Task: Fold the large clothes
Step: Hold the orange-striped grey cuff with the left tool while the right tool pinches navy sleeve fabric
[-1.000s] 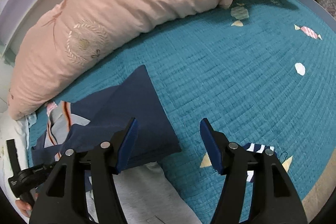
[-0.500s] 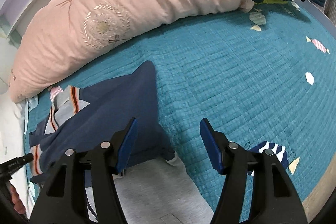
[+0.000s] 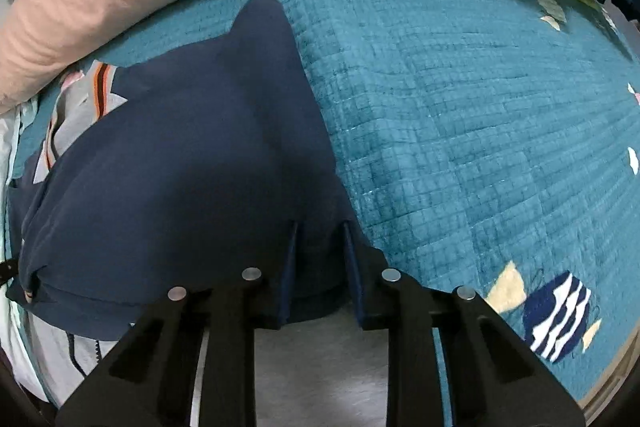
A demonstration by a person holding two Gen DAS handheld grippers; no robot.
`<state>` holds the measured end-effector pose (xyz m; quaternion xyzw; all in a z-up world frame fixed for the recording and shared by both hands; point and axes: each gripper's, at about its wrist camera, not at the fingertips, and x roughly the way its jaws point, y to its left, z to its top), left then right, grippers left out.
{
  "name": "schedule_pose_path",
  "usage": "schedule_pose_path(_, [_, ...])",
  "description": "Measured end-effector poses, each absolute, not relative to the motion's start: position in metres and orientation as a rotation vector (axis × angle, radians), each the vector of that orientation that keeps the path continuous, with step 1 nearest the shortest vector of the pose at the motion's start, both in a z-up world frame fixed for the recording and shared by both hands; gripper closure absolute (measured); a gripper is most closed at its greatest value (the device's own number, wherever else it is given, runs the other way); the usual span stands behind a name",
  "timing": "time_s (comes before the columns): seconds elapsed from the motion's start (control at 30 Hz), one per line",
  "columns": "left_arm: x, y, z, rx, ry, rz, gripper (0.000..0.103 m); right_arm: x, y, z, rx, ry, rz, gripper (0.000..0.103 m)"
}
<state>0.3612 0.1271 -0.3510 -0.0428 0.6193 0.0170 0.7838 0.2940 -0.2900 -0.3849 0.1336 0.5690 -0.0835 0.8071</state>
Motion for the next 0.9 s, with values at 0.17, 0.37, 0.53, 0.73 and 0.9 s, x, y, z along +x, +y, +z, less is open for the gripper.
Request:
schedule_pose_path(0.17, [0.358, 0.158, -0.338, -0.043, 1.299, 0.129, 0.103, 0.293, -0.287, -0.364, 0.305, 1.212, -0.176, 0.087])
schedule_pose_path(0.37, [0.358, 0.163, -0.342, -0.228, 1.369, -0.034, 0.07, 0.288, -0.297, -0.346, 0.427, 1.151, -0.163, 0.087])
schedule_pose_path(0.53, [0.365, 0.129, -0.349, -0.19, 1.342, -0.054, 0.033, 0.288, -0.296, -0.337, 0.411, 1.145, -0.15, 0.087])
schedule_pose_path(0.73, [0.366, 0.122, -0.351, -0.137, 1.32, 0.044, 0.099, 0.275, -0.299, -0.33, 0.388, 1.136, -0.148, 0.086])
schedule_pose_path(0.9, [0.36, 0.127, -0.336, -0.107, 1.282, 0.051, 0.099, 0.275, -0.3, -0.328, 0.387, 1.118, -0.137, 0.087])
